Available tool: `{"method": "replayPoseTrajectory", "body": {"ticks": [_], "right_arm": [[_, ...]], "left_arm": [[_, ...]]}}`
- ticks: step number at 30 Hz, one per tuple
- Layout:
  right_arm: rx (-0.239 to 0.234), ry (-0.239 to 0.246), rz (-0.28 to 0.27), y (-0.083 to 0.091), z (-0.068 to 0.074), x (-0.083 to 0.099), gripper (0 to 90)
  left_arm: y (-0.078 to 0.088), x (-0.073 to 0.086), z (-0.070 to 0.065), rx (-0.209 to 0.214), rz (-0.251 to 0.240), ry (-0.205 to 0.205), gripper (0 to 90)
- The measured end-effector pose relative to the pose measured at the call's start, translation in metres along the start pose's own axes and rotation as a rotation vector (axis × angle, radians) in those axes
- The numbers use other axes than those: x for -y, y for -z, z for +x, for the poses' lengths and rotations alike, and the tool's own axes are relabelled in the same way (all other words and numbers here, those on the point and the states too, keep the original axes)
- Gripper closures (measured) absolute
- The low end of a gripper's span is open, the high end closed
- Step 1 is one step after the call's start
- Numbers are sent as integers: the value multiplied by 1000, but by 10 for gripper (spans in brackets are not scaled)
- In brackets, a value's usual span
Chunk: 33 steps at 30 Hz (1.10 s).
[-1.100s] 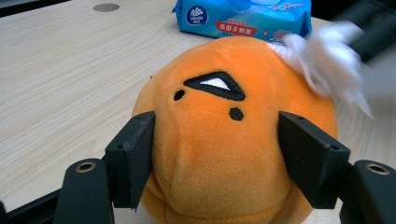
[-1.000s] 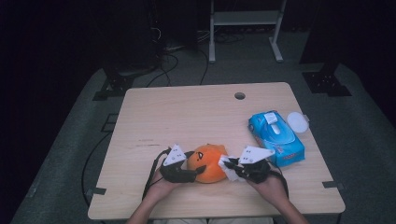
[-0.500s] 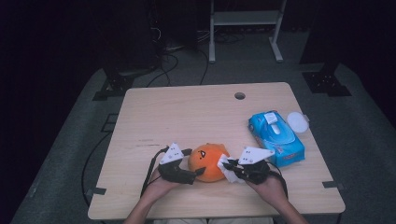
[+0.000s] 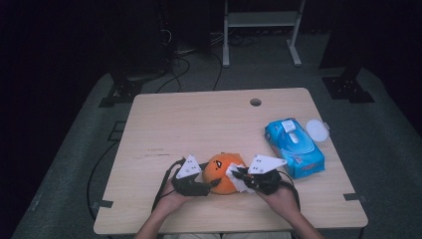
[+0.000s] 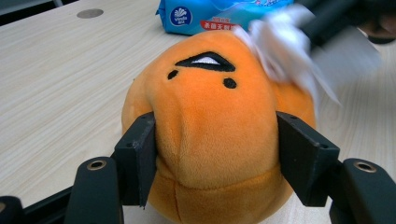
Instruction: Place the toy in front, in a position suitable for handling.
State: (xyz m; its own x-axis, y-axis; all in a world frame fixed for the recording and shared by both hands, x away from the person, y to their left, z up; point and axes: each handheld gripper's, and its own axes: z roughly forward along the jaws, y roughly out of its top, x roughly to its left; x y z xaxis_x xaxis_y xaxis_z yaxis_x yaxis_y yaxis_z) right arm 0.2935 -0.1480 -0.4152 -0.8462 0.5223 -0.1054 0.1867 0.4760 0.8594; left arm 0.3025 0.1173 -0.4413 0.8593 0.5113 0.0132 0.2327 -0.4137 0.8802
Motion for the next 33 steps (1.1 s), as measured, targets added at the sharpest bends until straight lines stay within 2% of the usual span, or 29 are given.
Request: {"method": "replayPoseTrajectory", "body": {"ticks": [3, 5, 6, 8, 9, 11, 12, 14, 16, 19, 20, 21, 23, 26, 28, 30, 32, 33], "right_arm": [[75, -34, 24, 6, -19, 10, 837], [73, -74, 27, 8, -27, 15, 837], [67, -76, 30, 7, -27, 16, 837], [68, -39, 41, 4, -20, 14, 836], [65, -27, 40, 3, -17, 13, 836], [62, -30, 36, 3, -17, 13, 836], [60, -32, 35, 3, -17, 12, 836], [52, -31, 26, 4, -13, 10, 836], [11, -23, -3, 4, -5, 5, 836], [-36, 29, -30, 0, 13, -5, 836], [-36, 50, -31, -1, 17, -8, 837], [-31, 66, -32, -1, 19, -9, 837], [-23, 51, -39, 1, 13, -8, 837], [33, 6, -30, 6, -3, -1, 837], [62, -13, -8, 8, -13, 6, 837], [58, -39, 1, 7, -19, 11, 837], [56, -36, 2, 5, -17, 10, 836], [54, -31, 2, 5, -14, 8, 836]], "left_arm": [[0, 1, 1, 5, -2, 4, 353], [0, 1, 1, 8, -3, 7, 343], [0, 1, 2, 4, -3, 14, 322], [-1, 1, 4, -27, 2, 55, 201], [-1, 1, 7, -48, 20, 90, 74], [-1, 4, 11, -9, 19, 146, 85], [0, 5, 11, 21, 12, 145, 148], [0, 2, 7, 14, 15, 104, 238], [-1, -2, 0, 11, 4, 53, 300], [-4, -8, -13, -8, 9, -47, 343], [-4, -8, -15, -9, 10, -66, 352], [-4, -8, -15, -8, 8, -68, 361], [-3, -7, -13, 7, -4, -58, 372], [-2, -5, -9, 6, -4, -37, 346], [-3, -5, -6, -14, -16, 20, 234], [-5, -4, -2, -18, -13, 76, 152], [-6, -2, 0, 0, -11, 94, 167], [-6, -2, -1, 2, -10, 83, 225]]}}
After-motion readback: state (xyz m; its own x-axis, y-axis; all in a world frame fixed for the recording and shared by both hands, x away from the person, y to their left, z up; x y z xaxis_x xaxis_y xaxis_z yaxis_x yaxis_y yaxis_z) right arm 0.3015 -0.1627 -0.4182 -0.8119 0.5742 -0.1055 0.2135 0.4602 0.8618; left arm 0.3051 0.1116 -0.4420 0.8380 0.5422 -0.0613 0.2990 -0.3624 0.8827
